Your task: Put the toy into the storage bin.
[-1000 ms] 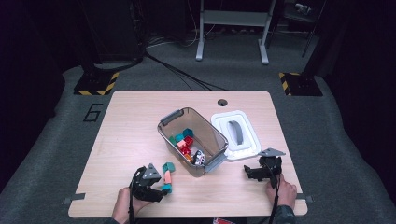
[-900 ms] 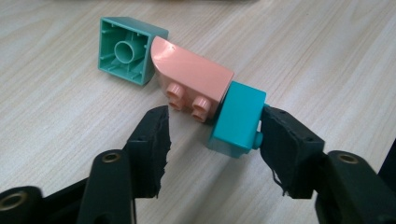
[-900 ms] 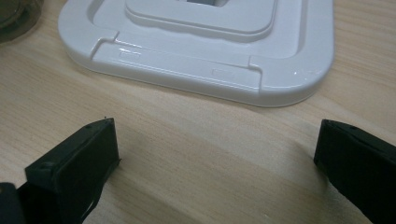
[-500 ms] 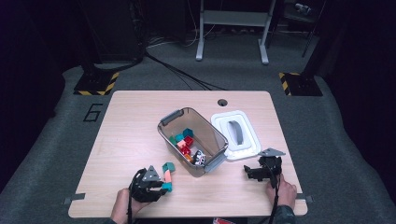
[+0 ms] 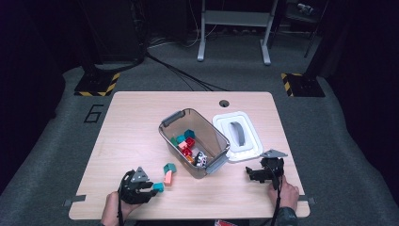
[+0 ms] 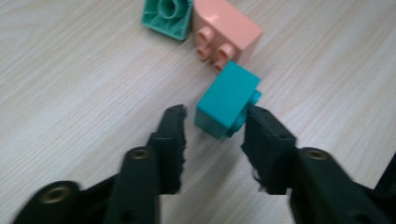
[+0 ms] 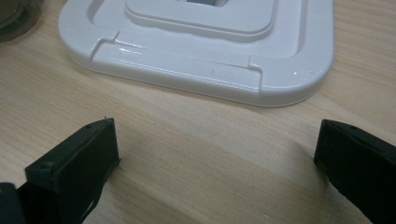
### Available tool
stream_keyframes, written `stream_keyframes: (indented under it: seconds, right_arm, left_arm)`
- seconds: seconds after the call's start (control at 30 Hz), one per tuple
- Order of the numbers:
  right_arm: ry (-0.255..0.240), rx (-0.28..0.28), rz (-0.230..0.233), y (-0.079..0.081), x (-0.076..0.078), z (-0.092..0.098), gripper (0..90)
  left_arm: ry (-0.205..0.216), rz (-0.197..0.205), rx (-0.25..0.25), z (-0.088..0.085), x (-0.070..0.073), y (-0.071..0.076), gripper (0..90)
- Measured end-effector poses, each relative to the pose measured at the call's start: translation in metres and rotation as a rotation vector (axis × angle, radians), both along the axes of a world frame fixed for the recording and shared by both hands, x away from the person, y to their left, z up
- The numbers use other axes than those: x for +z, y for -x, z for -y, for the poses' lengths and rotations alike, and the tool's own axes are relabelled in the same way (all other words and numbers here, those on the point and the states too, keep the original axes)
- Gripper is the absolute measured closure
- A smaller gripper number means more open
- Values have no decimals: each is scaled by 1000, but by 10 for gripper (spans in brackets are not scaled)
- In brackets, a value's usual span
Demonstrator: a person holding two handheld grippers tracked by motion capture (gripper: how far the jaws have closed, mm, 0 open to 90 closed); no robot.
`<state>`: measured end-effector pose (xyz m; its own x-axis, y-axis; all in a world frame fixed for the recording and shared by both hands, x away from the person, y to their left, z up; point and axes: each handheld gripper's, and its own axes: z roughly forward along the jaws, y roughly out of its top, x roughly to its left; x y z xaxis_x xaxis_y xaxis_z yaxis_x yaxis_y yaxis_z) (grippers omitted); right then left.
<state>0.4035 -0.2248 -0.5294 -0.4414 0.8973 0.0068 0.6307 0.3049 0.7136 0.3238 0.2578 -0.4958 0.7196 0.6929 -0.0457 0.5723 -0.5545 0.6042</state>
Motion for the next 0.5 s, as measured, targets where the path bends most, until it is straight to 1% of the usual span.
stream_keyframes:
  seconds: [0.03,0.07,0.1,0.13,0.2,0.23,0.3,0.33,0.4,0.43,0.47,0.5]
  right_arm:
    - [0,0,0,0,0,0,0]
    - [0,0,0,0,0,0,0]
    - [0,2,-3,0,0,0,0]
    - [0,0,0,0,0,0,0]
    - [0,0,0,0,0,0,0]
    - [0,0,0,0,0,0,0]
    - [0,0,0,0,0,0,0]
    - [0,0,0,0,0,0,0]
    - [0,0,0,0,0,0,0]
    - [0,0,0,0,0,0,0]
    - [0,0,0,0,0,0,0]
    - [0,0,0,0,0,0,0]
  left_arm:
    - [0,0,0,0,0,0,481]
    - [19,5,15,0,0,-1,481]
    - [28,4,16,0,1,-1,430]
    - [28,4,11,3,3,-3,402]
    - [23,15,4,8,4,-5,388]
    - [23,15,4,8,4,-5,376]
    - [12,16,-22,16,3,-10,373]
    - [4,19,-31,18,3,-11,387]
    - [-9,5,-55,22,2,-12,474]
    - [-9,5,-55,22,2,-12,510]
    - [-19,13,-56,24,0,-13,556]
    - [-16,4,-56,25,0,-13,572]
